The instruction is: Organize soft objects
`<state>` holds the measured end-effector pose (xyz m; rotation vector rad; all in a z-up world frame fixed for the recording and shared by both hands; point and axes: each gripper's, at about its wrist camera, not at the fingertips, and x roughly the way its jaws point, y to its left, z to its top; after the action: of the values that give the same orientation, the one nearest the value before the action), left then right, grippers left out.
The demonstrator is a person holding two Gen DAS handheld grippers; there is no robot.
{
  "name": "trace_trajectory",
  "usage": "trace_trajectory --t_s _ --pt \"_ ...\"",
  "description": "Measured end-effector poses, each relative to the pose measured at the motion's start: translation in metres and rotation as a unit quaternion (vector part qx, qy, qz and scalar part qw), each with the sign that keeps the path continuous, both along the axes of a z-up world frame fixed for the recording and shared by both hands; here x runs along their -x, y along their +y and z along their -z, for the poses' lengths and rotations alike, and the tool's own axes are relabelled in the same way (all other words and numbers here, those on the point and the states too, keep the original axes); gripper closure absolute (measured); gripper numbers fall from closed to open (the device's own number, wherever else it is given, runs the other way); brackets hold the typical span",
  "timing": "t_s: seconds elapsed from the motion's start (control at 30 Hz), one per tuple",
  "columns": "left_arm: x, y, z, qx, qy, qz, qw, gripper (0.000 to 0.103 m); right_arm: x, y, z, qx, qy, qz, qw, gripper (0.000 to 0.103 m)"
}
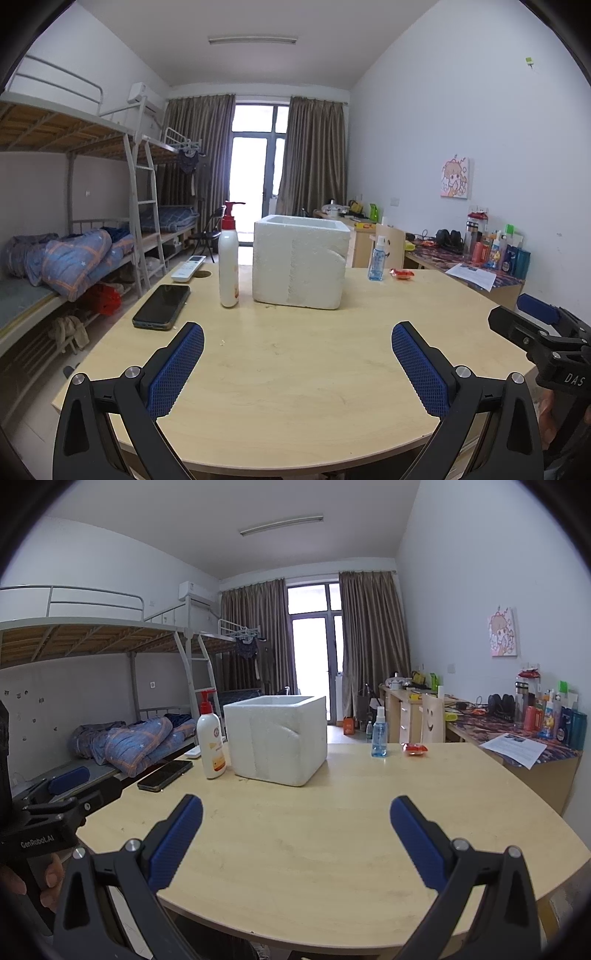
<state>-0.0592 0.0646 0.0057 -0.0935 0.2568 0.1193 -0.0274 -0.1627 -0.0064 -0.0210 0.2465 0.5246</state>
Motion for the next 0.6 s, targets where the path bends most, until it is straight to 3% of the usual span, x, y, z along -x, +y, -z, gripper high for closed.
trace_trajectory --t_s 0.6 --pt "-0.0011 -0.0008 -0.0003 -0.001 0.006 0.004 1.0000 0.001 -0.0015 -0.0012 0.0022 0.006 0.001 0.002 1.000 0.000"
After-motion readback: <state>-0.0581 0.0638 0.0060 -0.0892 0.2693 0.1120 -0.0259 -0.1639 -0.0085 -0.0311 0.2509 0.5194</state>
